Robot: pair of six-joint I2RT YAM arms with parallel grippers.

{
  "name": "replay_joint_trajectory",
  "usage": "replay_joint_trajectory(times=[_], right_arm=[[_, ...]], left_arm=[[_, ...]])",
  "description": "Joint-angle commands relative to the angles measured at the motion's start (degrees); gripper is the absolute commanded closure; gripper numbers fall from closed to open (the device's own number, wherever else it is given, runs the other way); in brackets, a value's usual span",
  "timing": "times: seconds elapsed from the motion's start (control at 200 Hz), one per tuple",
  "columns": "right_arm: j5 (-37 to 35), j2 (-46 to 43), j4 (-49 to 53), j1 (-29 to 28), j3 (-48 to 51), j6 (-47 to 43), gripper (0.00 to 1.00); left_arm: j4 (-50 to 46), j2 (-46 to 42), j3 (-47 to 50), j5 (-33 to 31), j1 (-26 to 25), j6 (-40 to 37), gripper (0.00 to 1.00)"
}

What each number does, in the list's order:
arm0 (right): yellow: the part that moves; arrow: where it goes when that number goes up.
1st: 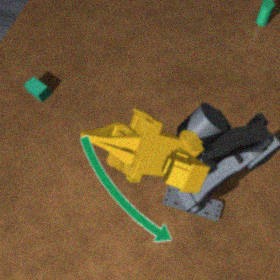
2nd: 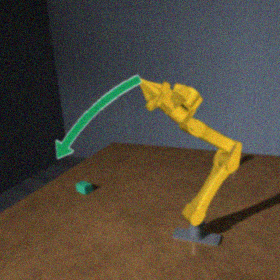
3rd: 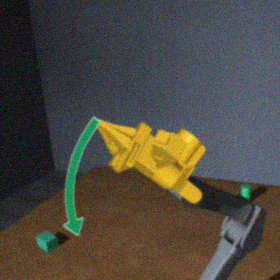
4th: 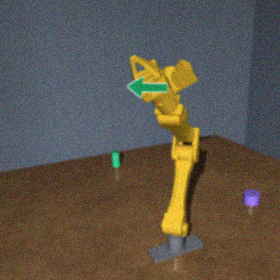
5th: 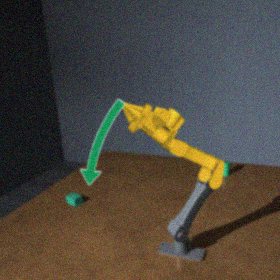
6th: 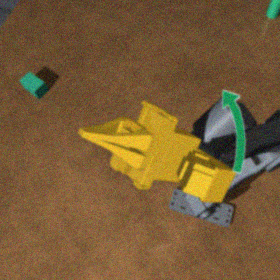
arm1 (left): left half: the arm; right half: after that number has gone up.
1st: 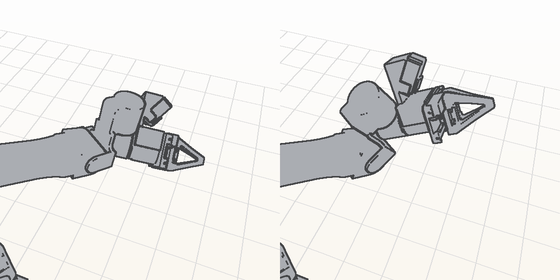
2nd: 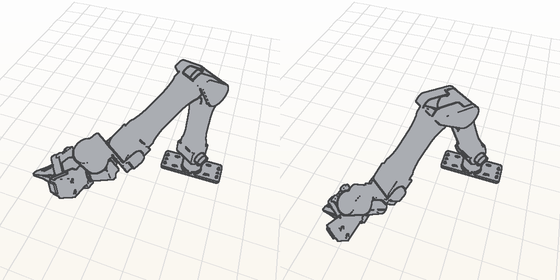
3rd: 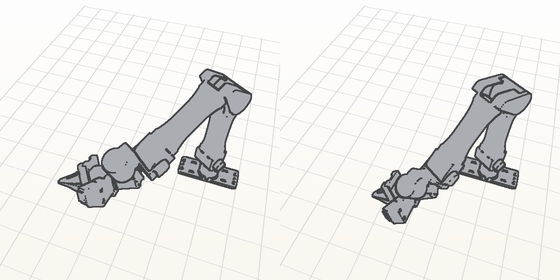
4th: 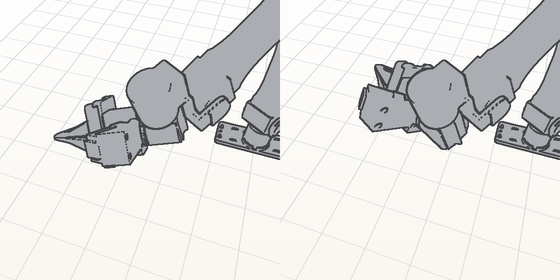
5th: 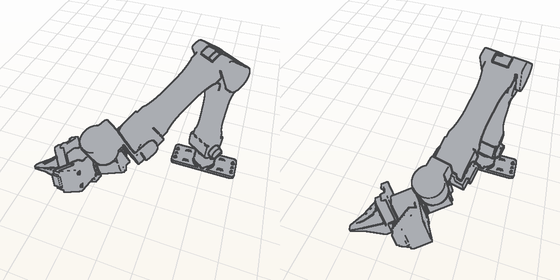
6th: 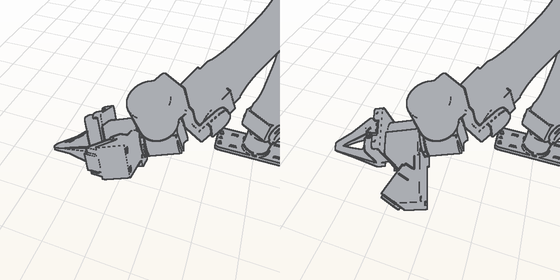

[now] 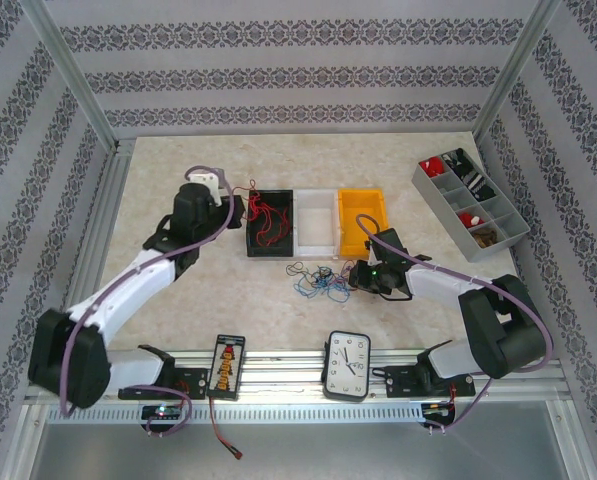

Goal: Untangle the cables

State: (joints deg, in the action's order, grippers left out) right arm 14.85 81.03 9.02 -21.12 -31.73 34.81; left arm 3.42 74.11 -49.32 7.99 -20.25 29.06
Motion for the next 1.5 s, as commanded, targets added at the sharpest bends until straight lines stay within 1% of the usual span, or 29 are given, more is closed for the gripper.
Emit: replay_joint_trajectory(times=[0.0, 0.095, 0.16, 0.245, 0.27, 0.295, 0.33, 0.38, 0.41, 0.44, 0.46, 0.48, 0.52, 0.615, 0.675, 0.809, 0.874, 0.914, 0.964, 1.009, 1.074, 1.179, 1.329, 1.459, 1.499], right_arm=[[-5.27, -0.15, 2.23, 1.09, 1.31, 0.79, 0.8], [-5.5, -0.7, 2.23, 1.06, 1.53, 0.7, 0.8], [-5.54, -0.87, 2.23, 1.09, 1.58, 0.62, 0.8], [-5.62, -1.17, 2.32, 1.09, 1.66, 0.61, 0.8], [-5.66, -1.23, 2.32, 1.09, 1.67, 0.61, 0.8], [-5.71, -1.37, 2.22, 1.06, 1.73, 0.61, 0.79], [-5.71, -1.48, 2.15, 1.07, 1.83, 0.67, 0.79], [-5.71, -1.7, 2.09, 1.13, 1.93, 0.66, 0.79], [-5.71, -1.76, 2.05, 1.08, 1.93, 0.61, 0.79], [-5.62, -1.91, 2.0, 1.07, 2.02, 0.61, 0.79], [-5.62, -2.07, 1.93, 1.08, 2.1, 0.61, 0.79], [-5.7, -2.08, 1.92, 1.09, 2.11, 0.61, 0.79], [-5.71, -2.18, 1.94, 1.09, 2.17, 0.69, 0.79], [-5.97, -2.33, 1.82, 1.17, 2.15, 0.79, 0.79], [-6.1, -2.67, 1.67, 1.26, 2.28, 0.89, 0.79], [-5.93, -5.05, 1.01, 1.63, 3.11, 0.9, 0.78], [-5.93, -7.03, 0.71, 1.87, 3.63, 0.86, 0.73], [-6.38, -8.49, 0.74, 2.16, 3.98, 1.03, 0.66], [-6.74, -10.33, 0.46, 2.61, 4.45, 1.35, 0.61], [-7.1, -11.79, 0.39, 3.05, 4.85, 1.95, 0.58], [-7.13, -13.25, 0.17, 3.71, 5.19, 2.52, 0.56], [-7.28, -14.2, 0.74, 4.46, 5.12, 3.45, 0.56], [-6.23, -12.74, 1.27, 5.13, 4.73, 4.22, 0.57], [-5.61, -10.73, 1.69, 5.21, 4.57, 4.3, 0.58], [-5.31, -10.17, 1.62, 5.22, 4.4, 4.22, 0.58]], left_arm=[[-1.38, 5.88, -4.08, -1.48, -1.65, 3.04, 0.92], [2.47, 10.64, -5.73, -0.3, -2.23, 2.84, 0.91], [3.12, 13.64, -7.55, 0.37, -2.3, 3.06, 0.91], [0.65, 16.99, -10.77, -0.54, -2.41, 3.33, 0.85], [-0.41, 17.7, -11.63, -1.14, -2.42, 3.45, 0.78], [-1.19, 18.18, -12.19, -2.01, -2.43, 3.6, 0.67], [-1.85, 18.44, -12.64, -2.92, -2.5, 3.85, 0.58], [-2.52, 18.32, -13.12, -4.05, -2.43, 4.32, 0.39], [-2.4, 17.97, -13.27, -3.83, -2.45, 4.39, 0.3], [-1.79, 17.41, -13.18, -3.02, -2.52, 3.99, 0.23], [-1.43, 17.05, -13.09, -2.67, -2.64, 3.68, 0.14], [-1.31, 16.54, -12.95, -2.63, -2.8, 3.44, 0.11], [-0.87, 15.56, -12.7, -3.0, -3.23, 2.65, 0.08], [-1.81, 13.98, -12.38, -2.95, -4.6, -0.39, 0.07], [-3.69, 13.99, -12.79, -1.88, -6.3, -3.06, 0.08], [-9.16, 15.37, -13.43, 4.88, -12.53, -13.79, 0.1], [-12.56, 16.6, -13.52, 7.79, -16.14, -19.3, 0.1], [-14.53, 17.54, -13.85, 8.22, -18.23, -21.89, 0.1], [-16.94, 18.98, -14.66, 8.39, -20.44, -24.13, 0.1], [-17.72, 20.3, -15.16, 8.54, -21.9, -24.79, 0.1], [-17.34, 22.14, -15.85, 8.49, -23.65, -24.99, 0.1], [-17.36, 25.86, -18.44, 7.21, -26.4, -26.31, 0.1], [-18.58, 31.83, -22.79, 4.83, -29.14, -28.5, 0.12], [-20.47, 36.06, -25.69, 4.33, -30.45, -30.35, 0.17], [-20.47, 36.98, -25.93, 4.32, -30.55, -30.25, 0.23]])
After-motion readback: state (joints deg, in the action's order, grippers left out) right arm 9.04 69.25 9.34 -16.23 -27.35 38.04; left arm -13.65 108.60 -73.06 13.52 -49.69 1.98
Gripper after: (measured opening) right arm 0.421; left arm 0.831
